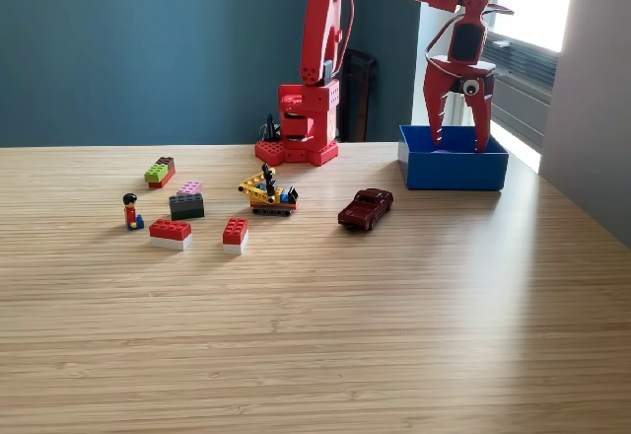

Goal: Grasp a lego block and put it in the bin.

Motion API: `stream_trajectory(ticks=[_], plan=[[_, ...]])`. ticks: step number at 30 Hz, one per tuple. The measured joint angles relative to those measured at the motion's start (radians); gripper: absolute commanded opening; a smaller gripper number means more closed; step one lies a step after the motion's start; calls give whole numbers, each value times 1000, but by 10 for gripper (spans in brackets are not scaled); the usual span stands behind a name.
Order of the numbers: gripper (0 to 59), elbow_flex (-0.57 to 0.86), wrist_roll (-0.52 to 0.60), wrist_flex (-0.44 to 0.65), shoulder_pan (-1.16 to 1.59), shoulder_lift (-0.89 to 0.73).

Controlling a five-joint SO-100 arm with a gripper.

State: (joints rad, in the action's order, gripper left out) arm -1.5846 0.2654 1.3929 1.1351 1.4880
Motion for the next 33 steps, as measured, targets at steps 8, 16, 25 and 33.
stream_trajectory(ticks=[8, 16, 25, 33], plan=[[1, 198, 64, 110, -273, -2], [1, 336, 17, 216, -661, -2], [1, 334, -40, 216, -799, -2], [1, 327, -72, 216, -853, -2]])
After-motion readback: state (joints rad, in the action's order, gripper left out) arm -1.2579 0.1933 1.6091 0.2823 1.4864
